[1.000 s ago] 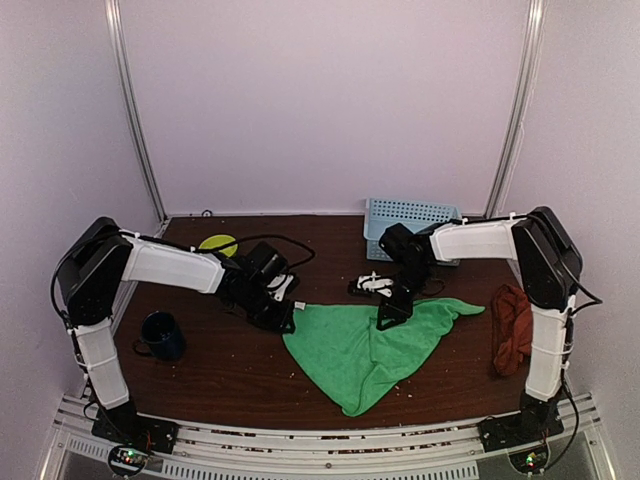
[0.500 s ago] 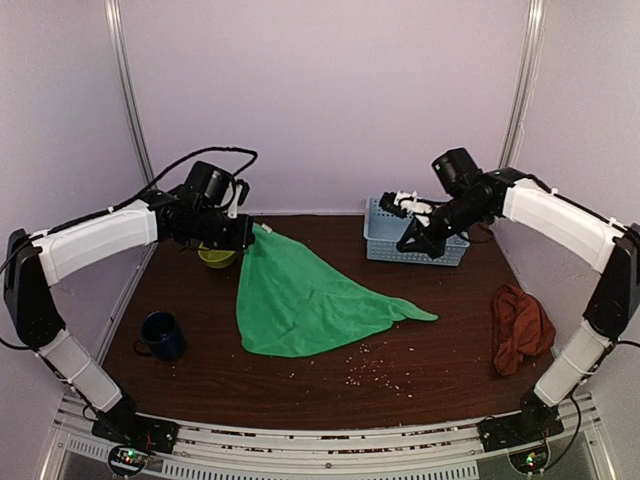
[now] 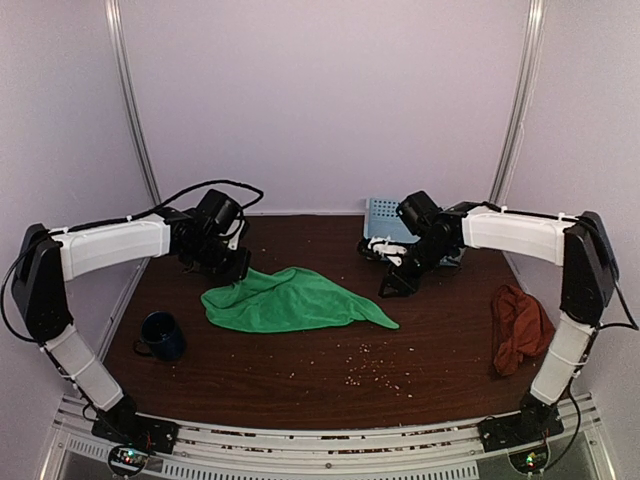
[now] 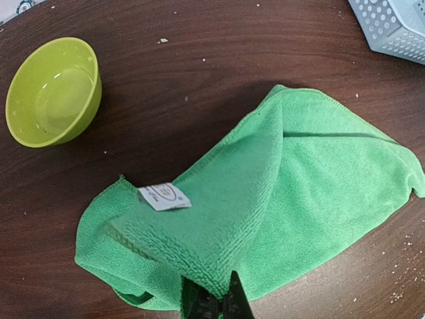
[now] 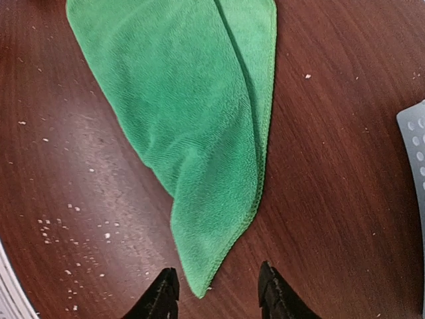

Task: Roll the towels
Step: Pick up the towel from the center of the board, then place the towel at the center of the board.

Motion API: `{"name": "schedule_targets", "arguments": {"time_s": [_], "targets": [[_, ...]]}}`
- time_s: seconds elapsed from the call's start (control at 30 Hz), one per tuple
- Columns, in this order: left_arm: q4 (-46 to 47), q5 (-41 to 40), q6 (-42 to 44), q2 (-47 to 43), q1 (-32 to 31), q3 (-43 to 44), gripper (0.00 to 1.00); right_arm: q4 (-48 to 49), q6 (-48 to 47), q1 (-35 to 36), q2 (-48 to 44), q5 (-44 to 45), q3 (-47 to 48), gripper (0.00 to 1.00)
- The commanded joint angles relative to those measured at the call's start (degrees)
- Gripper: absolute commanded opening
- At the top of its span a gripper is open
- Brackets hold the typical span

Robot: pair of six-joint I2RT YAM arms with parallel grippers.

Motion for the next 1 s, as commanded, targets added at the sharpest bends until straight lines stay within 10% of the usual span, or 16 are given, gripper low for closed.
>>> {"name": "schedule_targets", "arguments": {"time_s": [0.0, 0.33, 0.6, 0.97], "targets": [[2.2, -0.4, 0.6, -2.9, -0.2, -2.7, 0.0, 1.6, 2.4, -0.1, 6.1, 3.8, 2.7, 0.46], [5.7, -2.4, 1.6, -0.7, 0.8, -1.1, 0.0, -0.9, 4.4, 0.4, 15.0, 5.7, 4.9, 0.62], [9.7, -2.8, 3.3, 1.8, 3.6, 2.8, 0.0, -4.3, 4.1, -0.8, 16.8, 6.9, 6.6, 0.0], [4.1, -5.6, 9.4, -10.1, 3.9, 23.8, 0.0, -5.5, 3.4, -12.7, -0.6, 8.5, 31.5, 0.0]]}}
